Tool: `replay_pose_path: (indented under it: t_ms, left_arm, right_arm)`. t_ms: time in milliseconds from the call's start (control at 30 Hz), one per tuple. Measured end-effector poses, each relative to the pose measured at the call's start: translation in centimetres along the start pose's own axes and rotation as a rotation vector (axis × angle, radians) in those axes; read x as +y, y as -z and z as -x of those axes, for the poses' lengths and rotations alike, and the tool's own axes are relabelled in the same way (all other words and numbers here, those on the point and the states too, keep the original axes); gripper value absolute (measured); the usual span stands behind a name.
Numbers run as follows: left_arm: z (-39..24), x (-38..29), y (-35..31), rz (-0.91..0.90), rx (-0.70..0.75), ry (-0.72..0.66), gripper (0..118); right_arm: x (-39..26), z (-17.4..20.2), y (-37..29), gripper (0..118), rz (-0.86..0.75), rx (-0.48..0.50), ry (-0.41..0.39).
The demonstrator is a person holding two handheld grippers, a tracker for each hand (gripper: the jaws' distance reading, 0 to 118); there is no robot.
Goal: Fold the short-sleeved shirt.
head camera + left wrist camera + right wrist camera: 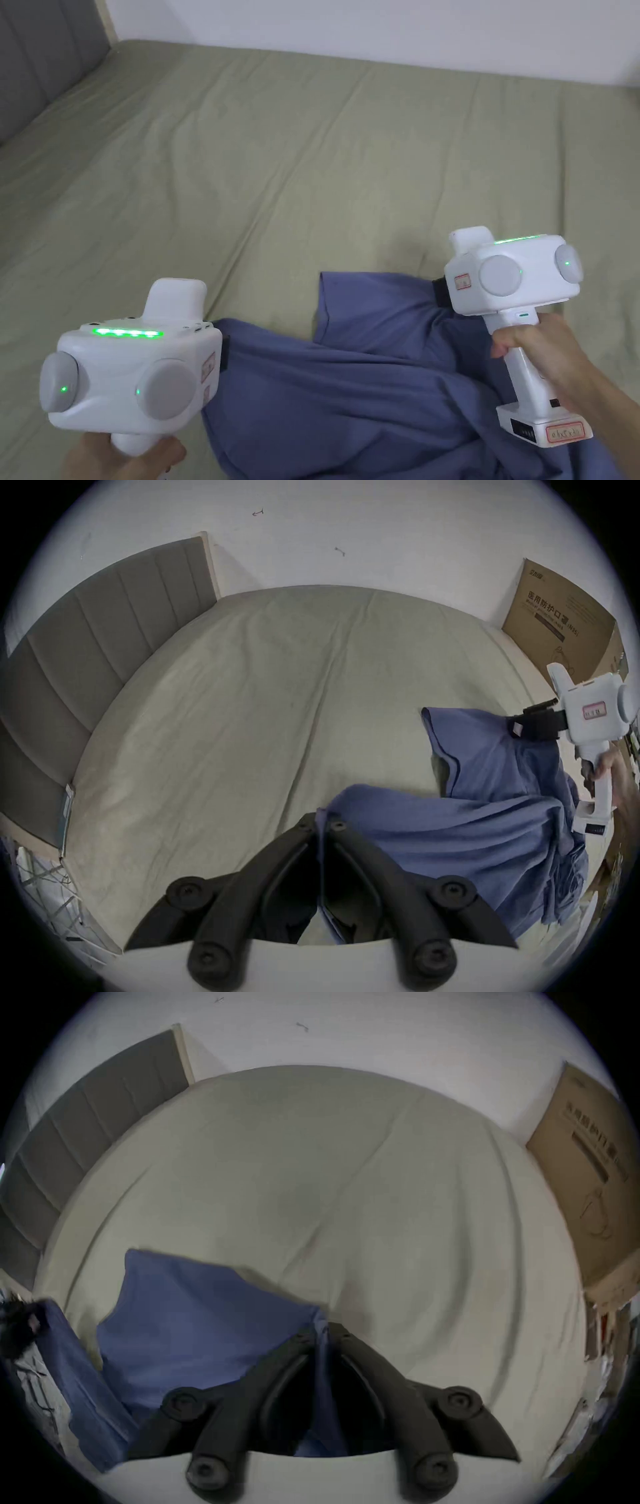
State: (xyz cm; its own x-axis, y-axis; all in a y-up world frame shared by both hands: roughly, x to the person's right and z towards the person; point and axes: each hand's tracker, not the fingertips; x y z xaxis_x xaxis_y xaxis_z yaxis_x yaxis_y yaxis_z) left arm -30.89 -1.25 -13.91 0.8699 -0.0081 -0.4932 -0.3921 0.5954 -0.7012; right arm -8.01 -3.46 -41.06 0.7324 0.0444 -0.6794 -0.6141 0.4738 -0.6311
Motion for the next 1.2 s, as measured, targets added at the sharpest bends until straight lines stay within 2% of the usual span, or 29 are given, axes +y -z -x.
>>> replay_pose_path:
  t_ms: [167,233,333,467,600,700,933,1200]
  left_arm:
    - [-0.2,0.9,-2.6,-0.038,0.004,0.011,1]
    - [-0.1,1.5,-3.9,-0.065,0.008,0.032,1]
    - [0.6,3.0,-6.1,-0.106,0.007,0.015,1]
    - [1.3,5.5,-10.1,-0.203,0.102,0.048,1]
    - [1.6,7.3,-15.0,-0.307,0.090,0.062,1]
    - [0.6,8.3,-18.0,-0.361,0.046,0.094,1]
    - [-3.2,10.7,-22.8,-0.453,0.039,0.172,1]
    - [-4.2,20.1,-26.6,-0.547,0.072,0.155,1]
  right_arm:
    - [-0.8,-2.6,-5.4,5,-0.116,0.012,0.117]
    - [-1.0,-4.3,-8.5,5,-0.157,0.007,0.139]
    - [-1.4,-7.6,-14.3,5,-0.241,-0.061,0.177]
    - [-2.9,-12.5,-22.8,5,-0.347,-0.120,0.252]
    - [-6.1,-16.8,-30.2,5,-0.433,-0.201,0.299]
    - [-9.0,-18.9,-35.1,5,-0.520,-0.089,0.420]
    - [-11.5,-18.0,-39.9,5,-0.578,-0.171,0.400]
    - [-4.7,-20.1,-44.0,5,-0.683,-0.166,0.491]
